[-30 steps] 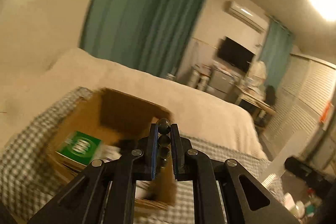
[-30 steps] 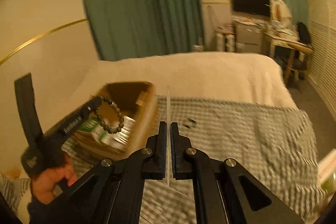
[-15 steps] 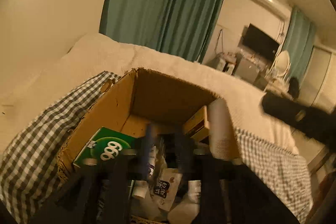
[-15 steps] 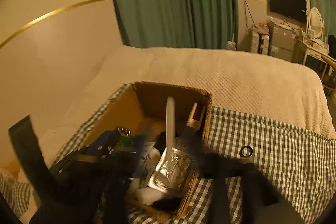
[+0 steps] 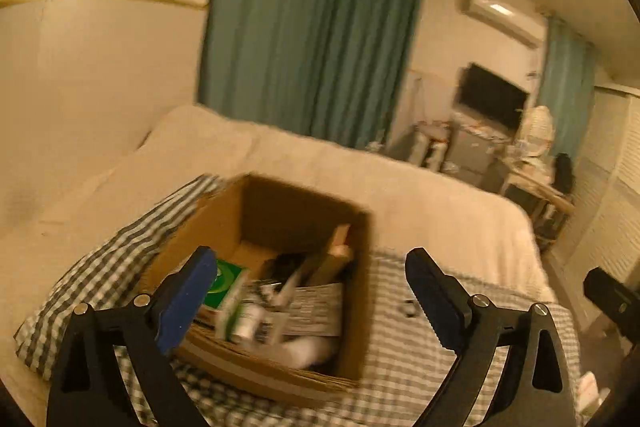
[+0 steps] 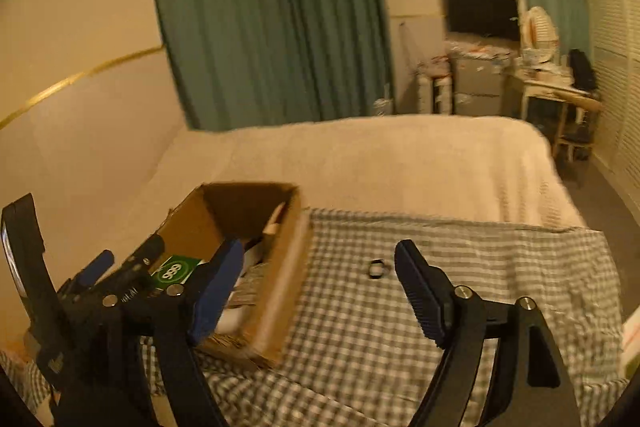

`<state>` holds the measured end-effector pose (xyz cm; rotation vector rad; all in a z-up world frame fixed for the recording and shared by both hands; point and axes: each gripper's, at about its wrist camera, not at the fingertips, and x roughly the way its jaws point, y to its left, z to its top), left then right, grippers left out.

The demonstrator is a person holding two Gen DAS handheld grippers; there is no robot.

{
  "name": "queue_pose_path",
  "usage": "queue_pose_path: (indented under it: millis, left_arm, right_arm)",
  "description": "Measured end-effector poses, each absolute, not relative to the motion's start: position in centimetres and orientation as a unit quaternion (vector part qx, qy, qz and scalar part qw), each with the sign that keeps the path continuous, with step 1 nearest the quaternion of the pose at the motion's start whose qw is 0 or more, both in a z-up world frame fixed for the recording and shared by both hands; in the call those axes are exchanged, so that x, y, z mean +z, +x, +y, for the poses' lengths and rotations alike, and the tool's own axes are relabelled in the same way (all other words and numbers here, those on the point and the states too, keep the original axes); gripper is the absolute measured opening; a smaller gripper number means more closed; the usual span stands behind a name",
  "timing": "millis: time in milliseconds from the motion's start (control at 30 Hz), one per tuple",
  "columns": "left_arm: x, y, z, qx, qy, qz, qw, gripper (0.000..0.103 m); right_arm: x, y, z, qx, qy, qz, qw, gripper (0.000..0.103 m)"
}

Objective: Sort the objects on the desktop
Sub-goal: 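Move both open tools back over the black rubber ring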

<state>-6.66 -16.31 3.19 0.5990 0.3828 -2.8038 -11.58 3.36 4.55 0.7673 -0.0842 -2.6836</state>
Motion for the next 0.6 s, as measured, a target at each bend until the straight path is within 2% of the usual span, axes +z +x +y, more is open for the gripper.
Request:
queue_pose_path:
  millis: [33, 300, 600]
  left_arm:
    - [3.9, -6.1, -15.0, -0.965, 0.199, 0.125, 0.113, 0.103]
    - [6.6, -4.2, -7.0, -0.976, 0.197, 0.075, 0.053, 0.103]
    - [2.1, -7.3, -3.1, -0.965, 0.253, 0.061, 0.038, 0.103]
  right_arm:
    - [5.1, -10.4, 4.6, -0.95, 0.264, -0.029, 0.166, 0.084]
    - [7.6, -4.7, 10.7, -0.969, 0.214, -0.022, 0.124, 0.092]
    - [5.1, -5.4, 15.0, -0.973, 0.213, -0.037, 0.076, 0.096]
